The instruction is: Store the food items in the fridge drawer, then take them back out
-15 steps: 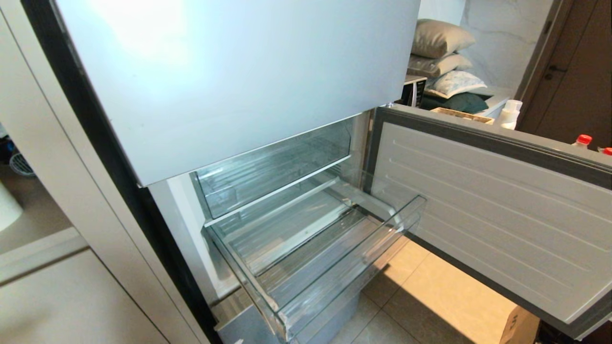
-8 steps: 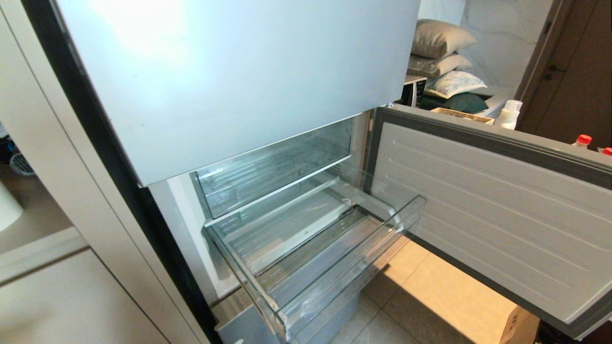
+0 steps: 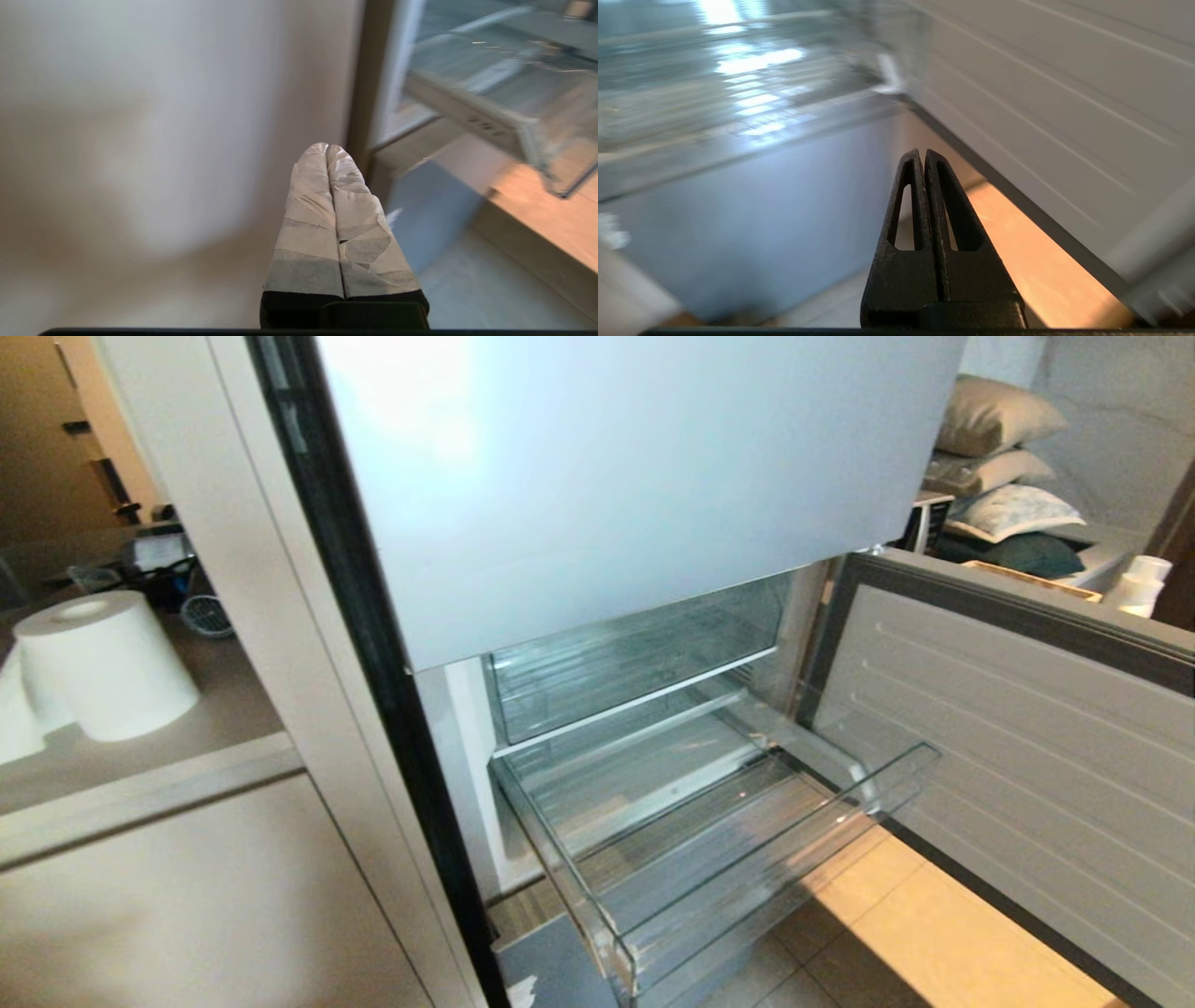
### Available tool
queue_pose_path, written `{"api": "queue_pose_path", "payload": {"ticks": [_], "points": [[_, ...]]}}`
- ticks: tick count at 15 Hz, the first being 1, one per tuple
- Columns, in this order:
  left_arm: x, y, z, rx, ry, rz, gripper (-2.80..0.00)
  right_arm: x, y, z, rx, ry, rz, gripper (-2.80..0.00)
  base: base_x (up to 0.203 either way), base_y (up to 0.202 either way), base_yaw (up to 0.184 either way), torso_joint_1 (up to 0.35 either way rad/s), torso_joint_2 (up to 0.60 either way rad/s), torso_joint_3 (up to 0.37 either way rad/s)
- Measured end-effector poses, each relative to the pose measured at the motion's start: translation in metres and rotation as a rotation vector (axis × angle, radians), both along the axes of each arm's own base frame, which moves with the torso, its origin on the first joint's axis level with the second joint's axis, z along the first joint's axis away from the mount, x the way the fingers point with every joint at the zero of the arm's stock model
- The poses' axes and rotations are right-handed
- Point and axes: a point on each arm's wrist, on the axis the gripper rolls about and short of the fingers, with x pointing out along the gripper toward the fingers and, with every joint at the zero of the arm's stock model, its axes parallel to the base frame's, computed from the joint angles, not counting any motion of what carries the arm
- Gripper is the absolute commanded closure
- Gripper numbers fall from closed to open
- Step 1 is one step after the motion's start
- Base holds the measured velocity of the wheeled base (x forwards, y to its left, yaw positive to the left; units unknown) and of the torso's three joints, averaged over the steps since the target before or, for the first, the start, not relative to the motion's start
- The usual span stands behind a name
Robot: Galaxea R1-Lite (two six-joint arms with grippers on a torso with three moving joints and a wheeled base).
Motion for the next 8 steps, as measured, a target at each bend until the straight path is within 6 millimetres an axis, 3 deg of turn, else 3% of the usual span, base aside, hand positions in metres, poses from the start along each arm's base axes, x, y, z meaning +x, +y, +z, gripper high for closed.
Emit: {"api": "queue_pose_path", "payload": {"ticks": [8], "points": [[0.0000, 0.0000, 0.0000, 0.000, 0.000, 0.000, 0.00, 0.0002, -0.0004, 0.0003, 0.069, -0.002, -0.016, 0.00, 0.000, -0.008, 0.162, 0.003, 0.00, 0.002]]}}
